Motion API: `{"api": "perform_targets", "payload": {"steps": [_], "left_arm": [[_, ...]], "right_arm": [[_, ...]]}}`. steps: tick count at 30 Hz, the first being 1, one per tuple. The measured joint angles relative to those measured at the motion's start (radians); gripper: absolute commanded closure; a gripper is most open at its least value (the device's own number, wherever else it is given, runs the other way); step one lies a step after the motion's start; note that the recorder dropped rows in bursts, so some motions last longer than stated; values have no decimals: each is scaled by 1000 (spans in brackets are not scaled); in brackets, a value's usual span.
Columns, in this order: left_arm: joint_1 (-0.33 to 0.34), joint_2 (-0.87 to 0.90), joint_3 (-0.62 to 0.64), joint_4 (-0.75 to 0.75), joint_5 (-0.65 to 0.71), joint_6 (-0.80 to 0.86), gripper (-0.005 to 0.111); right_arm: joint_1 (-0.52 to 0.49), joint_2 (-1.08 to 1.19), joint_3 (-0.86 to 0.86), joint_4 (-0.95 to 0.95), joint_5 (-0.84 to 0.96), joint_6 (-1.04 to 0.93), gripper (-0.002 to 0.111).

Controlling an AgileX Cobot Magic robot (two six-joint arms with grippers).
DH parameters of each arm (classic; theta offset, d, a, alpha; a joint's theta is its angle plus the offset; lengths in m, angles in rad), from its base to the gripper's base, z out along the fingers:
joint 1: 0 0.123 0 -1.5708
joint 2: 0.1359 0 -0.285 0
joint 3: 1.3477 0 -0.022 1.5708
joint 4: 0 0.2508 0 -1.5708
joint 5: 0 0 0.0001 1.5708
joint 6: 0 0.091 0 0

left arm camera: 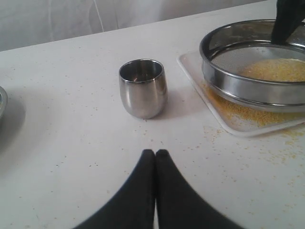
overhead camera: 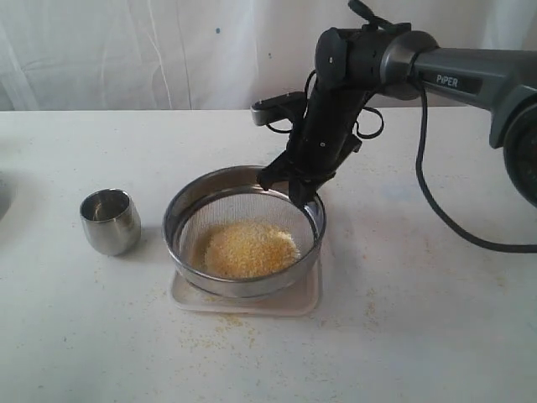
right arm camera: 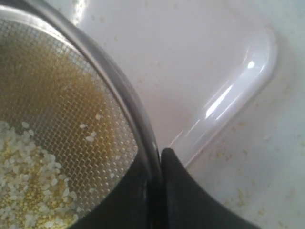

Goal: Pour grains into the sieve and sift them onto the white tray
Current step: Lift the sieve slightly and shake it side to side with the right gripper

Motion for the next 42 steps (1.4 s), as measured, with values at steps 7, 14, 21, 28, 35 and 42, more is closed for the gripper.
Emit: {"api": "perform_targets", "payload": {"steps": [7,14,21,28,35,42], "left_arm": [[0,0,0,0,0,0,107],[0,0,0,0,0,0,107],[0,0,0,0,0,0,107],[0,0,0,0,0,0,107],[0,0,0,0,0,0,107],[0,0,0,0,0,0,107]], "right_arm": [[2,0,-7,-81,-73,63,108],[18,-2,-12,-17,-26,20,108],[17,-2,-15,-16,-51,103,108],[17,-2,-15,-108,-84,150,108],[21,7,16,-143,-112,153,108],[-20,32,-30,-117,-89,205,108]]}}
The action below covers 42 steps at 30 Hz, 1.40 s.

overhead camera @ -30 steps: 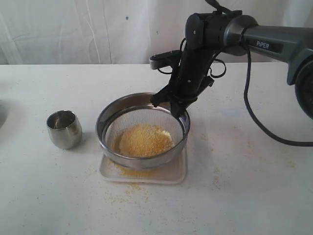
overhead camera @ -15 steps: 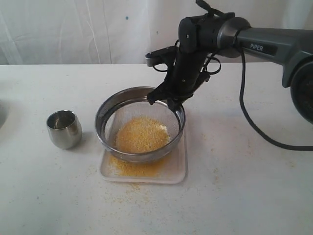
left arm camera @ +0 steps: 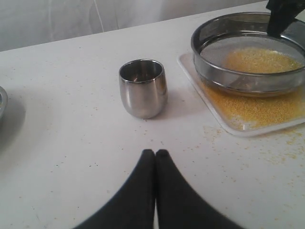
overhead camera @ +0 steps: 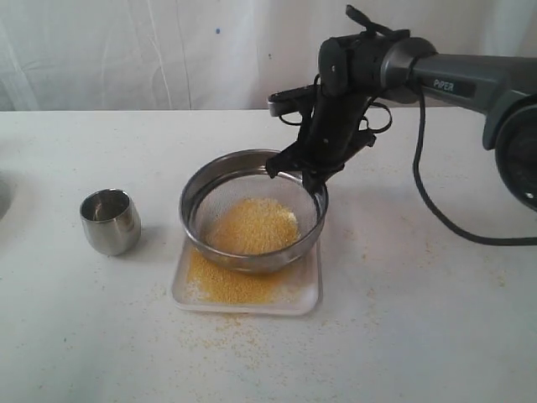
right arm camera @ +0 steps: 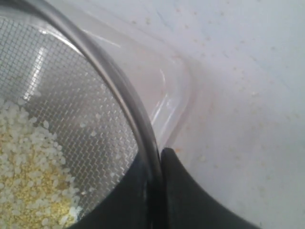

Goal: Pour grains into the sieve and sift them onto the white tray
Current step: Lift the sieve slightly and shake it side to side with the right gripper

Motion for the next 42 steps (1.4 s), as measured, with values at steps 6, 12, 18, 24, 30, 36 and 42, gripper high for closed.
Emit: {"api": "perform_targets", "payload": {"steps": [6,12,18,24,30,36,42], "left_arm": [[0,0,0,0,0,0,107],[0,0,0,0,0,0,107],[0,0,0,0,0,0,107],[0,0,0,0,0,0,107],[0,0,0,0,0,0,107],[0,0,0,0,0,0,107],[0,0,0,0,0,0,107]], "right_arm": [[-16,13,-16,85,72,-88,108],[-36,31,-94,59,105,8,108],[-21,35,-101,83,89,-36,108],[-26,35,-93,164,187,-100,108],[-25,37,-87,87,139,30,108],[-16,37,-80,85,151,40,108],[-26,39,-84,90,158,-13,108]]}}
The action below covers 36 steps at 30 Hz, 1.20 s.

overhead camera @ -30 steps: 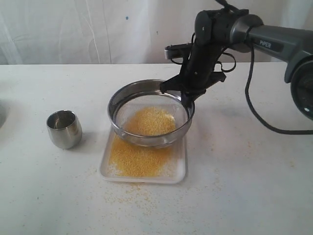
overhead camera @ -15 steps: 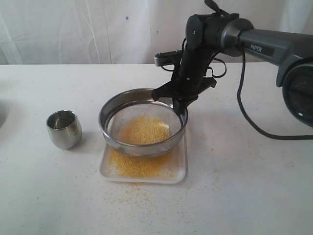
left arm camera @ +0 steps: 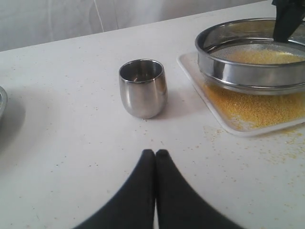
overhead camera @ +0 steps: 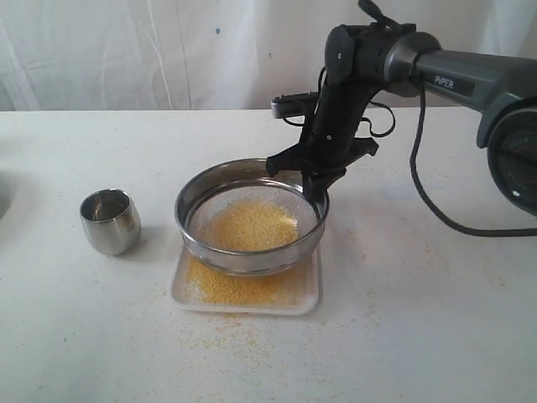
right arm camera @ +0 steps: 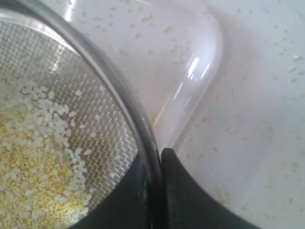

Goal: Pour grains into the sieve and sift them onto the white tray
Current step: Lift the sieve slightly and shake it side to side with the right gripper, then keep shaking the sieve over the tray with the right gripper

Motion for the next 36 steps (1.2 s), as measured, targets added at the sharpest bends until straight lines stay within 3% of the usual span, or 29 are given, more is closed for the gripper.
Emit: {"api": "perform_targets", "payload": {"steps": [2,6,10,13,17,20,23,27,30,34,36], "left_arm": [[0,0,0,0,0,0,107],[0,0,0,0,0,0,107],[0,0,0,0,0,0,107],[0,0,0,0,0,0,107],[0,0,0,0,0,0,107],[0,0,0,0,0,0,107],[0,0,0,0,0,0,107],[0,0,0,0,0,0,107],[0,0,0,0,0,0,107],[0,0,0,0,0,0,107],[0,0,0,0,0,0,107]], "right_arm": [[4,0,-4,-8,2,56,108],[11,0,-2,16,13,-31,108],[26,0,-12,-47,-12,89,108],[17,0,-12,5,-1,-29,108],[28,2,-16,-39,-21,100,108],[21,-4,-11,29,-1,-29,108],[25,-4,-11,-10,-7,83,108],[23,-17,4,7,-9,-42,108],[30,-22,4,-68,-21,105,108],[19,-37,19,-16,-17,-42,108],[23,-35,17,-37,-24,67,108]]}}
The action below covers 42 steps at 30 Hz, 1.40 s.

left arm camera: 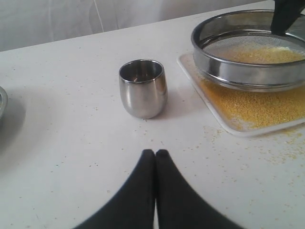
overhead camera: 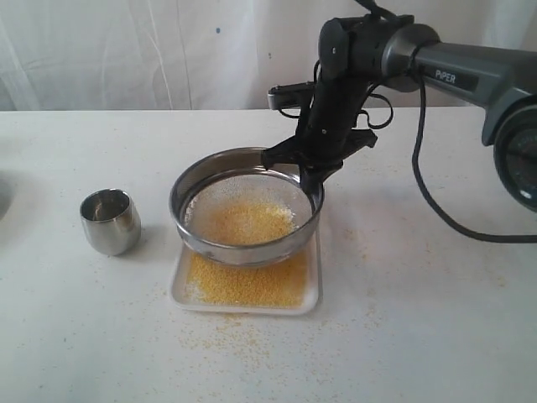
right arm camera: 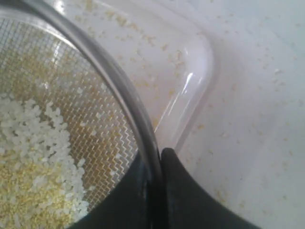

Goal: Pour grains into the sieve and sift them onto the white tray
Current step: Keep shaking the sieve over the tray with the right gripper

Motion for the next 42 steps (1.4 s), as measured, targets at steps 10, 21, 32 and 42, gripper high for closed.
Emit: {"api": "perform_targets", "payload": {"steps": [10,21,32,42], "left_arm": [[0,0,0,0,0,0,107],[0,0,0,0,0,0,107],[0,0,0,0,0,0,107],[0,0,0,0,0,0,107]], "right_arm": [[10,-5,31,75,34,-118,108],[0,-11,33,24,28,6,108],[-16,-59,83,155,-54,-241,108],[-37,-90,91,108,-6,-10,108]]}}
